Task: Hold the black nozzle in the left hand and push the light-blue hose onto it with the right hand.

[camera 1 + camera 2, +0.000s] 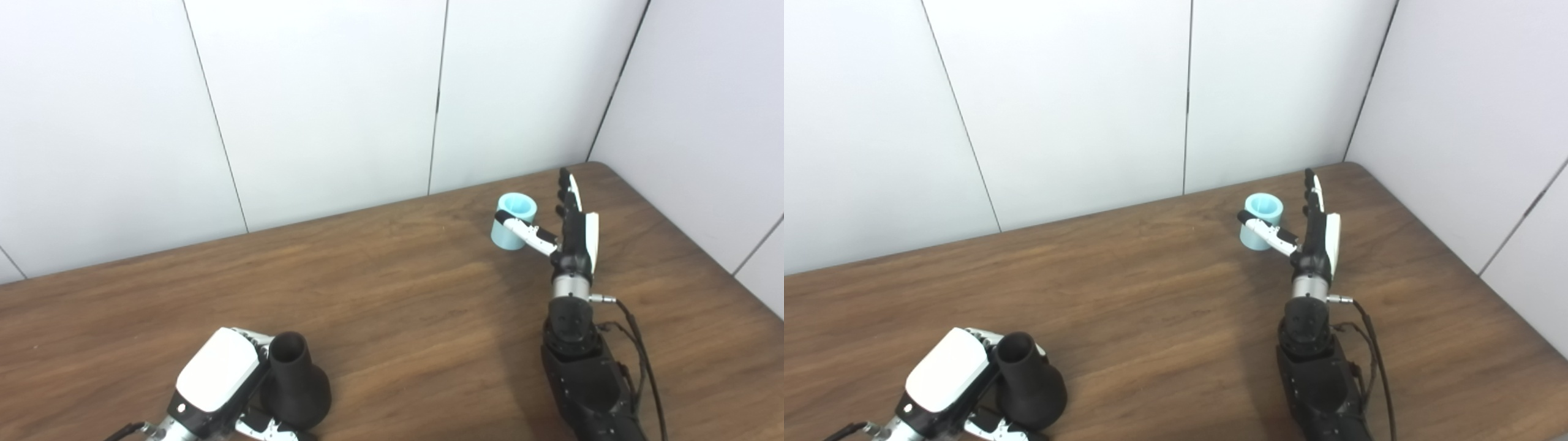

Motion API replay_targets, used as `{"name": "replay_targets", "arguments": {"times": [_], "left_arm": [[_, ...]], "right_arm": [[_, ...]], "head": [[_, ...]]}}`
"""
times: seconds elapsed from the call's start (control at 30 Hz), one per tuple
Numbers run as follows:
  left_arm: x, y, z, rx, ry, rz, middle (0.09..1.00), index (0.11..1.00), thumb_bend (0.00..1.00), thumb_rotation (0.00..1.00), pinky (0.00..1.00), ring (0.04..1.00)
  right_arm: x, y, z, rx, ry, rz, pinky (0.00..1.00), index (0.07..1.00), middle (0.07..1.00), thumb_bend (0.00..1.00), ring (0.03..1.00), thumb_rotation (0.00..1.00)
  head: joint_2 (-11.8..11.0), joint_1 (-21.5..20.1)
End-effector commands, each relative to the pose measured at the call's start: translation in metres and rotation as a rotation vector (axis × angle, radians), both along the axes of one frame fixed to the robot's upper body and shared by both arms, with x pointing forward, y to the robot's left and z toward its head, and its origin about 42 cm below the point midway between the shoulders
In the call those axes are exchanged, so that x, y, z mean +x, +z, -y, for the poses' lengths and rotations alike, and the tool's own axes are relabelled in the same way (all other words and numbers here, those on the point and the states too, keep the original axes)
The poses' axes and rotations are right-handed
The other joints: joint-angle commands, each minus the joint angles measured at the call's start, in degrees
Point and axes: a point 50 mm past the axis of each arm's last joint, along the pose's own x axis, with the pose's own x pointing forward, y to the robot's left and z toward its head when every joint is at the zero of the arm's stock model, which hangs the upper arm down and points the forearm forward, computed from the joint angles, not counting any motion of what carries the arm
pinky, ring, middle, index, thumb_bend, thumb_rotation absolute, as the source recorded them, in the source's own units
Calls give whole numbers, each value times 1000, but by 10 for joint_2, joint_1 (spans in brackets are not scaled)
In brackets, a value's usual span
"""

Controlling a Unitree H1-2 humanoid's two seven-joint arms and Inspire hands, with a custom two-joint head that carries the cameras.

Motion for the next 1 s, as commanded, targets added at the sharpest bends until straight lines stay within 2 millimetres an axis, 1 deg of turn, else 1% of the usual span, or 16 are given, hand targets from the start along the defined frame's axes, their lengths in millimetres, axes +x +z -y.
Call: {"name": "replay_targets", "arguments": {"times": [0.0,0.03,0.13,0.3,0.43,0.5,0.57,0.73,0.83,0.97], "left_arm": [[-35,-43,-13,185,-93,-133,472,483,525,0,214,231],[-35,-43,-14,186,-94,-130,473,483,525,0,225,245],[-35,-44,-15,187,-93,-131,472,483,525,0,223,241],[-36,-46,-13,200,-97,-133,473,483,525,0,225,248],[-36,-45,-13,203,-98,-132,473,483,525,0,238,263],[-36,-45,-13,197,-97,-132,472,482,525,0,217,241],[-36,-46,-13,196,-96,-138,472,482,526,0,204,226],[-37,-45,-14,214,-94,-147,473,483,525,0,232,253],[-37,-45,-15,219,-92,-150,472,483,526,0,217,243],[-38,-44,-16,219,-95,-146,472,482,526,0,211,236]], "right_arm": [[6,17,4,-8,24,57,862,914,916,888,916,286],[6,16,4,-1,31,51,857,903,904,903,908,285],[4,12,4,-3,62,29,847,899,895,929,899,289],[-1,13,3,-68,102,-25,820,863,850,975,858,303],[-4,14,3,-80,135,-62,814,851,855,989,856,306],[-4,15,1,-69,150,-72,828,864,873,978,871,280],[-3,15,2,-75,152,-87,826,863,870,973,867,275],[1,13,4,-33,151,-90,869,883,892,960,895,256],[4,14,6,-47,138,-102,847,869,876,982,880,279],[9,16,9,-59,134,-110,831,868,877,978,873,272]], "head": [[0,0],[0,-1],[0,-1],[1,0],[1,0],[1,1],[1,2],[0,2],[0,2],[0,2]]}}
